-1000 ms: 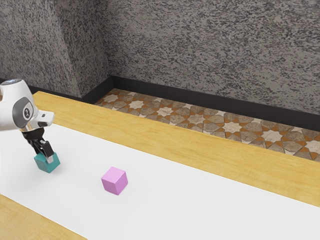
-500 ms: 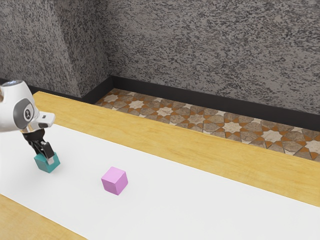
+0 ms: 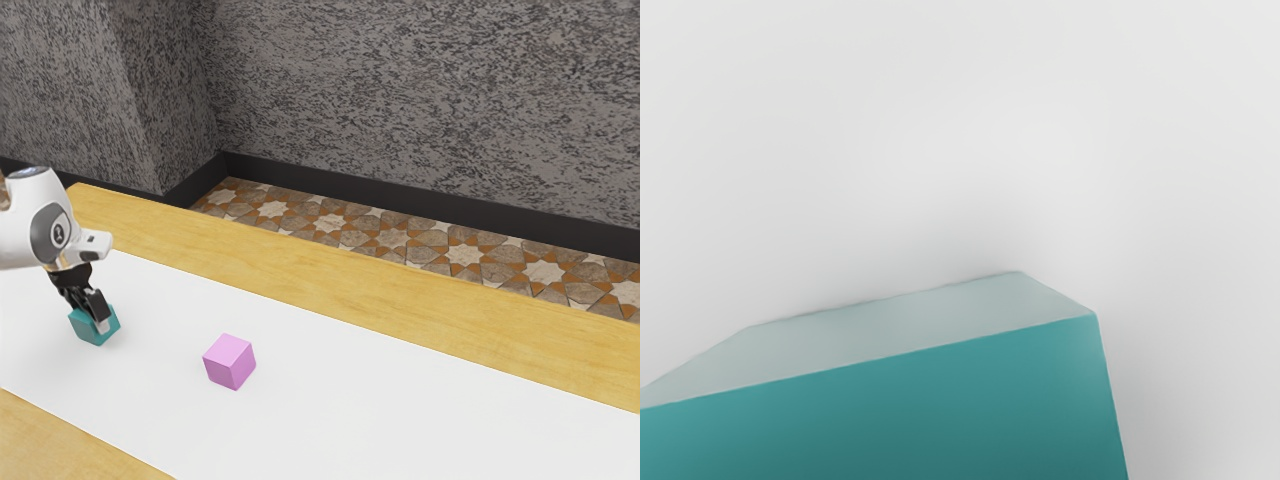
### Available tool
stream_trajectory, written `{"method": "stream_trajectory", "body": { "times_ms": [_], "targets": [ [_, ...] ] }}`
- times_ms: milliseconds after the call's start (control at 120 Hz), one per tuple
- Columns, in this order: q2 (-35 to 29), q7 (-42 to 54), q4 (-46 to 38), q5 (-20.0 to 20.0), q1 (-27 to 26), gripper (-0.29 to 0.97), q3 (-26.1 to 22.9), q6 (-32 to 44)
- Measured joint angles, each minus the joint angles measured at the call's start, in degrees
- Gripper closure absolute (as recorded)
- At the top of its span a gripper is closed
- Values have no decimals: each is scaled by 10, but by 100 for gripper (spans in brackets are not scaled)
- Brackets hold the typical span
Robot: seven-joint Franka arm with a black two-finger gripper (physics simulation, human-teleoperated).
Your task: Pick up the blue block with one arm, and put the blue block on the pink block with one arm
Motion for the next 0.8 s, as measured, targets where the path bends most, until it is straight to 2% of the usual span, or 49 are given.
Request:
{"method": "stream_trajectory", "body": {
  "times_ms": [433,633,800],
  "targets": [
    [5,-4,0,1,0,0,-1,4],
    [6,-6,0,1,0,14,-4,10],
    [7,-6,0,1,0,19,-4,12]
  ]
}}
